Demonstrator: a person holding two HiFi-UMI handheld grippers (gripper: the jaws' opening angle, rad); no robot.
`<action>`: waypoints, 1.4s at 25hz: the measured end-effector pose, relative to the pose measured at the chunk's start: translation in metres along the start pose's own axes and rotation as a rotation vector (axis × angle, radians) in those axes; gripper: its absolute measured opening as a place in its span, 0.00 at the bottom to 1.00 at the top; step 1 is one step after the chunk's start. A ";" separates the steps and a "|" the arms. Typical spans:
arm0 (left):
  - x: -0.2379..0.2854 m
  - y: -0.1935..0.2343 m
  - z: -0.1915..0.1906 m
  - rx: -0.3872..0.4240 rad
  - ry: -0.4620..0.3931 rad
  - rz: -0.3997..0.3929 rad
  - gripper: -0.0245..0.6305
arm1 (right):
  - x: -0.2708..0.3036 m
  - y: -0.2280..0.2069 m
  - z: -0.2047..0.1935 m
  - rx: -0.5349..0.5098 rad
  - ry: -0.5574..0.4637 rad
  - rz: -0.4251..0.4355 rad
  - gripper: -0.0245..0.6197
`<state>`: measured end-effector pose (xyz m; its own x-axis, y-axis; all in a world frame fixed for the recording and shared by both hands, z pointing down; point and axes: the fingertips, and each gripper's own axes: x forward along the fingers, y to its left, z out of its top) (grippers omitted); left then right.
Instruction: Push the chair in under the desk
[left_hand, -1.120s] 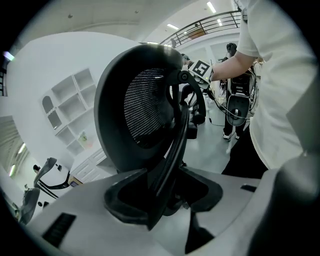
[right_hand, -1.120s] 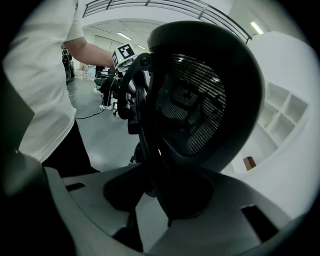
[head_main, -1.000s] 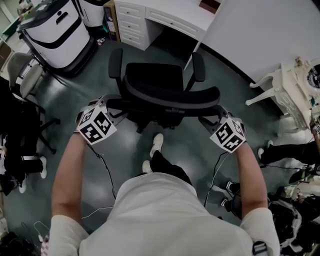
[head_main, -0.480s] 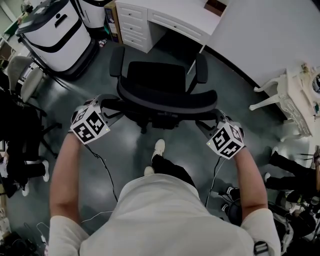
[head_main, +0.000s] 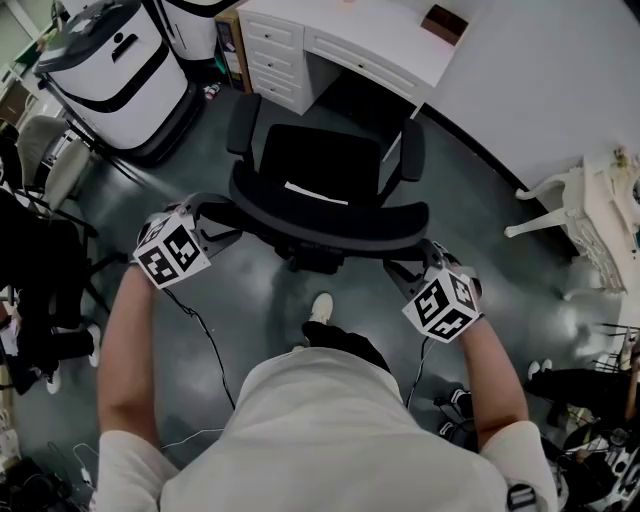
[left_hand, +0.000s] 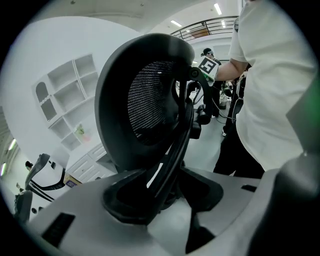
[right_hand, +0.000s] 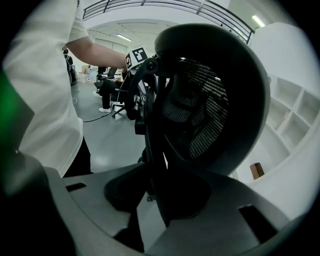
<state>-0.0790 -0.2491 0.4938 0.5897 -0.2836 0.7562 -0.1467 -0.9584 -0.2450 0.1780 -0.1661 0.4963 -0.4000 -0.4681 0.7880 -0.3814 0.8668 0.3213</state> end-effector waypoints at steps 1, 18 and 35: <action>0.001 0.005 -0.001 0.001 0.000 -0.004 0.35 | 0.002 -0.003 0.001 0.002 0.001 -0.001 0.22; 0.001 0.076 -0.028 0.075 -0.009 -0.098 0.33 | 0.041 -0.028 0.044 0.078 0.017 0.003 0.21; 0.013 0.162 -0.051 0.222 -0.065 -0.210 0.30 | 0.085 -0.062 0.086 0.242 0.081 -0.117 0.22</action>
<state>-0.1359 -0.4092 0.4948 0.6393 -0.0704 0.7657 0.1567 -0.9630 -0.2194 0.0962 -0.2748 0.4985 -0.2773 -0.5394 0.7951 -0.6133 0.7364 0.2856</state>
